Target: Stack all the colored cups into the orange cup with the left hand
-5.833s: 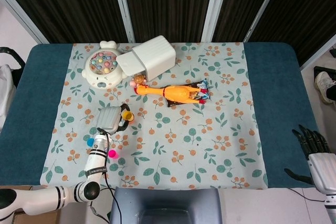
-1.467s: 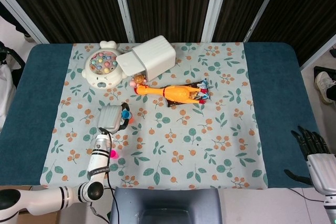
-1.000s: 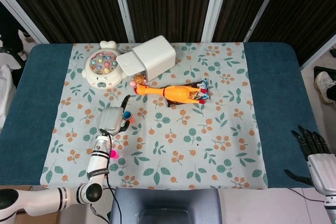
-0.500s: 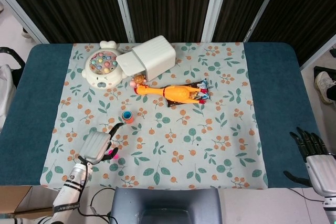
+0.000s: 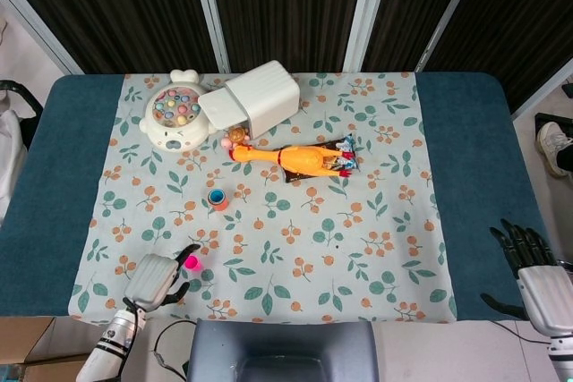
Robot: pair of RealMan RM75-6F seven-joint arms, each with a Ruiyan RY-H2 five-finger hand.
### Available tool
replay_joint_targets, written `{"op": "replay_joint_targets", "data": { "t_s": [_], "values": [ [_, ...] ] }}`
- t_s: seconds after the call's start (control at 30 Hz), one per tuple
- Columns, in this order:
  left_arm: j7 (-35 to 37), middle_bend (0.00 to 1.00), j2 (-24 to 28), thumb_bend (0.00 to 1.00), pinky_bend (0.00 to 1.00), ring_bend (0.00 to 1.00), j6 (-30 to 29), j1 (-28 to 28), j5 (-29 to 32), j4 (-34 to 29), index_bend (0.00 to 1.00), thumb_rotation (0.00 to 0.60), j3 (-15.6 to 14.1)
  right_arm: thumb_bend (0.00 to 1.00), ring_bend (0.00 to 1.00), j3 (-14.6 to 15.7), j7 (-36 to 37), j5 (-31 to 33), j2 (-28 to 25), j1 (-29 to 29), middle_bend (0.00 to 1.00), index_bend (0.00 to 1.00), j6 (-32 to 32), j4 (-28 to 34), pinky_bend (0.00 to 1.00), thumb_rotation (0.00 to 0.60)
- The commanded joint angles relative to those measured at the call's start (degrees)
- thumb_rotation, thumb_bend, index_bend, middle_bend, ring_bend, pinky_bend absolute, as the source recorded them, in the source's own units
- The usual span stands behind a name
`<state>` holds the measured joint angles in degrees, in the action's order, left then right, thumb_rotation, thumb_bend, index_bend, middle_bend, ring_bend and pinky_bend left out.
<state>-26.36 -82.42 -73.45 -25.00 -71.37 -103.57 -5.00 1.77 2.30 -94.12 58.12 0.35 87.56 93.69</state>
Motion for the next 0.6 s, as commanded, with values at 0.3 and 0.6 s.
{"op": "replay_joint_targets", "data": {
  "t_s": [0.3, 0.6],
  "values": [
    [1.03, 1.0, -3.57, 0.37, 1.0, 1.0, 1.58, 1.15, 0.87, 6.11, 0.3, 0.6, 2.47, 0.2, 0.0, -0.09, -0.45, 0.28, 0.13, 0.01, 0.0, 0.0, -0.1, 0.04, 0.0, 0.6],
    [1.96, 1.0, -5.27, 0.37, 1.0, 1.0, 2.9, 1.37, 1.12, 8.87, 0.34, 0.6, 3.96, 0.21, 0.0, -0.03, -0.13, 0.21, 0.05, -0.09, 0.0, 0.0, 0.09, -0.02, 0.0, 0.6]
  ]
}}
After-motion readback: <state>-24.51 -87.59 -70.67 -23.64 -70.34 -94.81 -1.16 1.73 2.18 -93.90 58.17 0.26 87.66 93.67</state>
